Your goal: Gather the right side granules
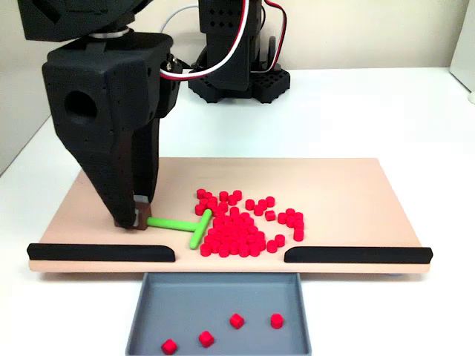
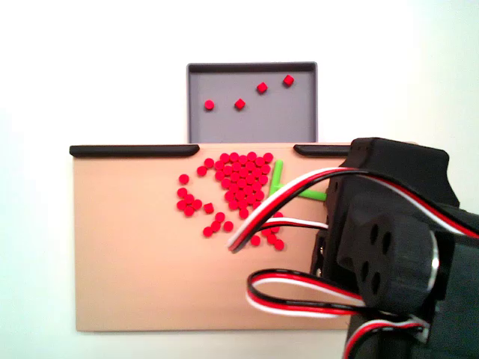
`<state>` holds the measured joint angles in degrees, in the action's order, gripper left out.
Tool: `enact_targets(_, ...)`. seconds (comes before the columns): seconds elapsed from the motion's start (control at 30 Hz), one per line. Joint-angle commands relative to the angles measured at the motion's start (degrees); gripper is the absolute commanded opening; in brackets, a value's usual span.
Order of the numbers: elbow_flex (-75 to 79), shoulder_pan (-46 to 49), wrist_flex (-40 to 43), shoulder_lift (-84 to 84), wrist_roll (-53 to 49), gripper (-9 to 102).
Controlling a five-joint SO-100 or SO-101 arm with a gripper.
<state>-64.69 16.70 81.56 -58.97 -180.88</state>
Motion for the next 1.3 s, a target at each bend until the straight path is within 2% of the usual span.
enact_targets(0.0, -0.09, 1.93, 0.26, -3.16, -1.76, 0)
enact_targets(0.23, -0.09, 4.92, 0.26, -6.24, -2.81, 0)
enact_targets(0.43, -0.79, 4.31, 2.72, -9.67, 6.59, 0)
enact_targets(0.57, -7.12, 2.90, 2.72, -15.38, 19.95, 0)
enact_targets(0.93, -27.69, -3.52, 2.72, -36.12, 67.50, 0)
enact_targets(1.17, -36.83, -8.61, 2.64, -48.16, 91.14, 0)
enact_targets(1.27, -40.08, -11.69, 2.64, -51.77, 96.68, 0)
